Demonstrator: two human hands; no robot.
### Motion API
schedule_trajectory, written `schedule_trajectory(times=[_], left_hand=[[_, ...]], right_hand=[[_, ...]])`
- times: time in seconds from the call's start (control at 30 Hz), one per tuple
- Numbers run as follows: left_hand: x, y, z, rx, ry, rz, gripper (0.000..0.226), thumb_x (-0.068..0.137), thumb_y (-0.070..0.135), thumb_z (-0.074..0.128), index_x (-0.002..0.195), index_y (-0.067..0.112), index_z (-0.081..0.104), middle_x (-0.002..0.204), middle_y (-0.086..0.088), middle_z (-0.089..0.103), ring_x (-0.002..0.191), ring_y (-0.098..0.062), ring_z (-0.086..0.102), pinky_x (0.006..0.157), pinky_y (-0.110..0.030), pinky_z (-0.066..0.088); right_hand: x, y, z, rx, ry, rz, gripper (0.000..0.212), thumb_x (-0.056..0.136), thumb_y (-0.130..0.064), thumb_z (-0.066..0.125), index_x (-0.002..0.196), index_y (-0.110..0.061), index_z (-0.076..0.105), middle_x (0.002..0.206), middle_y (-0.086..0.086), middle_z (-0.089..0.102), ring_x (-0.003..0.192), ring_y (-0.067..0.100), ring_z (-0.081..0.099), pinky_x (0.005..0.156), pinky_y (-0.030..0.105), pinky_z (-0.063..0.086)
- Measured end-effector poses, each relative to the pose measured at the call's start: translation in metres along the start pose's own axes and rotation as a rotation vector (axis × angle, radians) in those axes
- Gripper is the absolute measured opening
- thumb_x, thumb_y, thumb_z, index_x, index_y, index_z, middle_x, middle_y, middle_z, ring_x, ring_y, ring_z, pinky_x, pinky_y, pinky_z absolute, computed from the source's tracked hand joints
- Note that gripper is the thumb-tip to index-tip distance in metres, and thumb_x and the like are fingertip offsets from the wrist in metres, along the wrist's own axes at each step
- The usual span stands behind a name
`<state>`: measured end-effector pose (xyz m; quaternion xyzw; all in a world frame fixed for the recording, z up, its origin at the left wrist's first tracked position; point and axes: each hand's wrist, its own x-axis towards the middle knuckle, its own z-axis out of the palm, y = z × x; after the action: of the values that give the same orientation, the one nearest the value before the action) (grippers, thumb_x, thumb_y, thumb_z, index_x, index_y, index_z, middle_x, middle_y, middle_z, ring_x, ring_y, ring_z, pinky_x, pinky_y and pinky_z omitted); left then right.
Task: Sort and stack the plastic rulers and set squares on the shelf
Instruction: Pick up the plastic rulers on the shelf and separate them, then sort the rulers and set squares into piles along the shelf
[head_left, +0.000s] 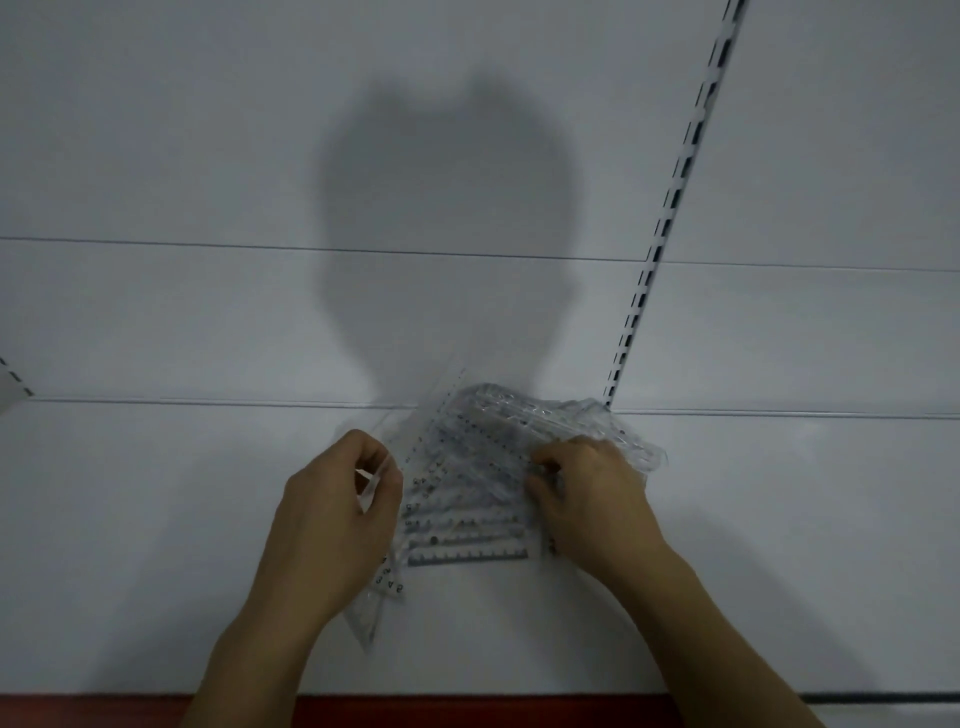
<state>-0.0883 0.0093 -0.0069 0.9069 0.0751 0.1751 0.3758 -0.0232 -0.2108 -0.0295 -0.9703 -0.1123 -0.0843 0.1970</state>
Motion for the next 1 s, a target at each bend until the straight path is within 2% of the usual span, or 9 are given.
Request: schedule_trajectory(times=[0.07, 0.2, 0.37, 0.43, 0.5, 0.6, 0.7, 0.87, 1.0], left_hand=[[-0.008, 0.005, 0.003, -0.002, 0.007, -0.001, 0.015, 0.095, 0.026, 0.060, 0.081, 0.029, 0.057, 0.079, 0.011, 0.061, 0.063, -0.009, 0.059, 0.055, -0.027, 0.047], [-0.021, 0.014, 0.007, -0.009, 0.006, -0.007, 0.016, 0.095, 0.023, 0.059, 0.081, 0.027, 0.057, 0.077, 0.009, 0.063, 0.070, -0.006, 0.061, 0.056, -0.027, 0.051], [-0.029, 0.036, 0.014, -0.070, -0.001, -0.025, 0.015, 0.097, 0.025, 0.057, 0.082, 0.026, 0.054, 0.079, 0.009, 0.069, 0.066, -0.008, 0.067, 0.058, -0.034, 0.054], [-0.031, 0.053, 0.022, -0.135, -0.033, -0.042, 0.014, 0.099, 0.020, 0.054, 0.085, 0.021, 0.053, 0.078, 0.004, 0.072, 0.060, -0.011, 0.069, 0.055, -0.030, 0.052], [-0.034, 0.075, 0.037, -0.148, -0.063, -0.016, 0.014, 0.100, 0.018, 0.053, 0.087, 0.023, 0.052, 0.074, 0.002, 0.071, 0.057, -0.013, 0.068, 0.052, -0.026, 0.052], [-0.039, 0.113, 0.071, -0.095, -0.105, 0.051, 0.014, 0.100, 0.028, 0.052, 0.086, 0.029, 0.050, 0.070, 0.002, 0.065, 0.057, -0.009, 0.062, 0.052, -0.031, 0.052], [-0.051, 0.159, 0.114, -0.100, -0.152, 0.111, 0.012, 0.097, 0.026, 0.057, 0.087, 0.028, 0.049, 0.073, 0.005, 0.061, 0.064, -0.006, 0.056, 0.053, -0.019, 0.043], [-0.080, 0.241, 0.198, -0.152, -0.243, 0.222, 0.021, 0.090, 0.020, 0.064, 0.092, 0.031, 0.047, 0.081, 0.006, 0.059, 0.068, -0.009, 0.056, 0.057, -0.018, 0.038], [-0.108, 0.306, 0.266, -0.200, -0.338, 0.388, 0.029, 0.090, 0.017, 0.065, 0.101, 0.037, 0.048, 0.091, 0.008, 0.057, 0.076, -0.007, 0.055, 0.063, -0.016, 0.038]], right_hand=[[0.002, 0.003, 0.000, 0.006, 0.001, -0.004, 0.019, 0.096, -0.031, 0.053, 0.097, -0.024, 0.071, 0.095, -0.003, 0.067, 0.094, 0.023, 0.058, 0.082, 0.040, 0.050], [0.006, 0.010, -0.004, 0.071, 0.036, 0.023, 0.027, 0.096, -0.023, 0.047, 0.077, -0.017, 0.065, 0.077, -0.001, 0.067, 0.072, 0.020, 0.061, 0.069, 0.040, 0.054], [0.000, 0.026, -0.033, 0.135, 0.126, 0.053, 0.025, 0.101, -0.025, 0.045, 0.084, -0.021, 0.063, 0.080, -0.003, 0.066, 0.071, 0.019, 0.061, 0.067, 0.040, 0.054], [-0.009, 0.045, -0.048, 0.152, 0.140, 0.078, 0.024, 0.104, -0.029, 0.042, 0.089, -0.022, 0.060, 0.080, -0.004, 0.066, 0.070, 0.017, 0.060, 0.067, 0.039, 0.054], [-0.023, 0.070, -0.065, 0.183, 0.162, 0.119, 0.017, 0.104, -0.032, 0.044, 0.097, -0.025, 0.058, 0.082, -0.005, 0.067, 0.070, 0.017, 0.061, 0.066, 0.038, 0.054], [-0.052, 0.117, -0.092, 0.287, 0.191, 0.198, 0.003, 0.103, -0.032, 0.047, 0.105, -0.030, 0.047, 0.076, -0.007, 0.066, 0.064, 0.014, 0.062, 0.060, 0.039, 0.054], [-0.087, 0.170, -0.123, 0.330, 0.183, 0.276, 0.009, 0.100, -0.025, 0.051, 0.098, -0.028, 0.044, 0.077, -0.007, 0.063, 0.060, 0.013, 0.059, 0.054, 0.034, 0.049], [-0.152, 0.269, -0.177, 0.326, 0.227, 0.403, 0.022, 0.086, -0.026, 0.069, 0.093, -0.034, 0.049, 0.089, -0.012, 0.060, 0.072, 0.006, 0.056, 0.059, 0.020, 0.039], [-0.212, 0.340, -0.218, 0.305, 0.325, 0.514, 0.029, 0.087, -0.018, 0.068, 0.101, -0.036, 0.050, 0.096, -0.014, 0.060, 0.073, 0.006, 0.060, 0.059, 0.019, 0.045]])
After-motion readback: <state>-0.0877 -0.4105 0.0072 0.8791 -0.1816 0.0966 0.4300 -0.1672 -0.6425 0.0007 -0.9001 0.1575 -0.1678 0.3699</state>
